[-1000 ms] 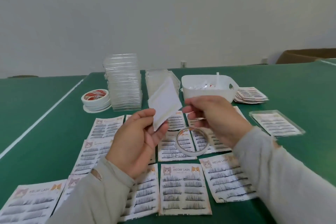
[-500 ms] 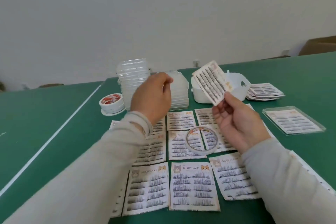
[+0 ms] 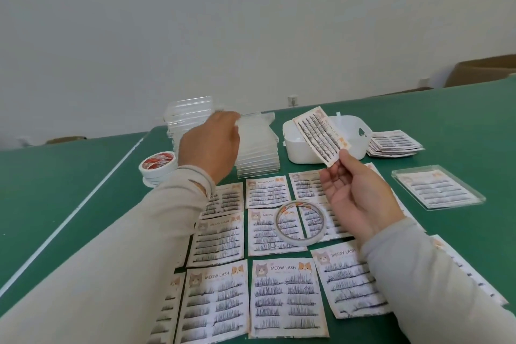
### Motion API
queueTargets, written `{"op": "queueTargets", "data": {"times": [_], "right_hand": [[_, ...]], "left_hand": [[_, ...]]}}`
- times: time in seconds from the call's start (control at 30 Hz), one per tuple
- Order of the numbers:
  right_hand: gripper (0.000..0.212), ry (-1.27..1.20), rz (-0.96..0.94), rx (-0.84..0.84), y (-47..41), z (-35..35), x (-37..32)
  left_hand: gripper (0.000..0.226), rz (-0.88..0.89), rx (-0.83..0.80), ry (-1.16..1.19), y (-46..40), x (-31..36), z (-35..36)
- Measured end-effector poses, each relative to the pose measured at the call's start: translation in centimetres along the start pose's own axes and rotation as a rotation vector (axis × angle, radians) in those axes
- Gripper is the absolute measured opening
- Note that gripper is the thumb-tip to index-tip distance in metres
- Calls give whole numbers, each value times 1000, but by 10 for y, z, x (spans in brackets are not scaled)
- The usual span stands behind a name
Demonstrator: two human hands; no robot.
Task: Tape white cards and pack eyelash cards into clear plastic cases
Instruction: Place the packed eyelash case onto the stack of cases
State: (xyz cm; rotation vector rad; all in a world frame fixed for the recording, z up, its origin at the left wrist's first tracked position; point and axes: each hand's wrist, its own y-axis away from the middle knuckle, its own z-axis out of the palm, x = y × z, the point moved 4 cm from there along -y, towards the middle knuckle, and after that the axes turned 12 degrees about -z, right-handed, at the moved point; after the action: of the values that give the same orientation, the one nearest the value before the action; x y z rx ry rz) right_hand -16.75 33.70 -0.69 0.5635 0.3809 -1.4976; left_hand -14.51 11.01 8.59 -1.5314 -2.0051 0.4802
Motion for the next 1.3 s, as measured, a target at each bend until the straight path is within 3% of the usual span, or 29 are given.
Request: {"op": "queueTargets", "data": {"times": [0.1, 0.17, 0.3, 0.37, 0.47, 0.5, 0.57, 0.63, 0.7, 0.77, 0.9, 1.0, 1.3], "right_hand": [[19, 4, 128, -203, 7, 6, -1], [22, 95, 234, -369, 16, 10, 3], [28, 197, 368, -518, 33, 17, 15], [28, 228, 390, -526, 38, 19, 17], [26, 243, 408, -593, 48, 23, 22], [27, 252, 423, -632, 53, 25, 25], [26, 252, 468, -700, 63, 29, 32], [31, 251, 483, -707, 66, 30, 37], [33, 270, 461, -647, 63, 30, 39], [32, 330, 353, -534, 57, 29, 39], [22, 262, 245, -378, 58, 31, 40], [20, 172, 251, -376, 67, 37, 47], [19, 138, 261, -374, 71, 37, 44]], "left_hand": [[27, 100, 149, 180, 32, 2, -24], [29, 225, 157, 182, 66, 9, -29], [37, 402, -53, 294, 115, 7, -19], [43, 244, -141, 595, 123, -4, -19], [30, -357, -123, 1165, 116, -23, -10], [30, -518, -286, 1328, 112, -20, 0], [60, -612, -733, 1653, 113, 2, 19], [84, -600, -923, 1870, 119, 17, 29], [89, -584, -894, 2041, 118, 15, 35], [83, -635, -747, 2188, 110, 3, 39], [84, -743, -551, 2201, 104, -15, 45], [96, -677, -566, 2206, 106, -11, 47], [95, -625, -590, 2136, 106, -6, 47]]}}
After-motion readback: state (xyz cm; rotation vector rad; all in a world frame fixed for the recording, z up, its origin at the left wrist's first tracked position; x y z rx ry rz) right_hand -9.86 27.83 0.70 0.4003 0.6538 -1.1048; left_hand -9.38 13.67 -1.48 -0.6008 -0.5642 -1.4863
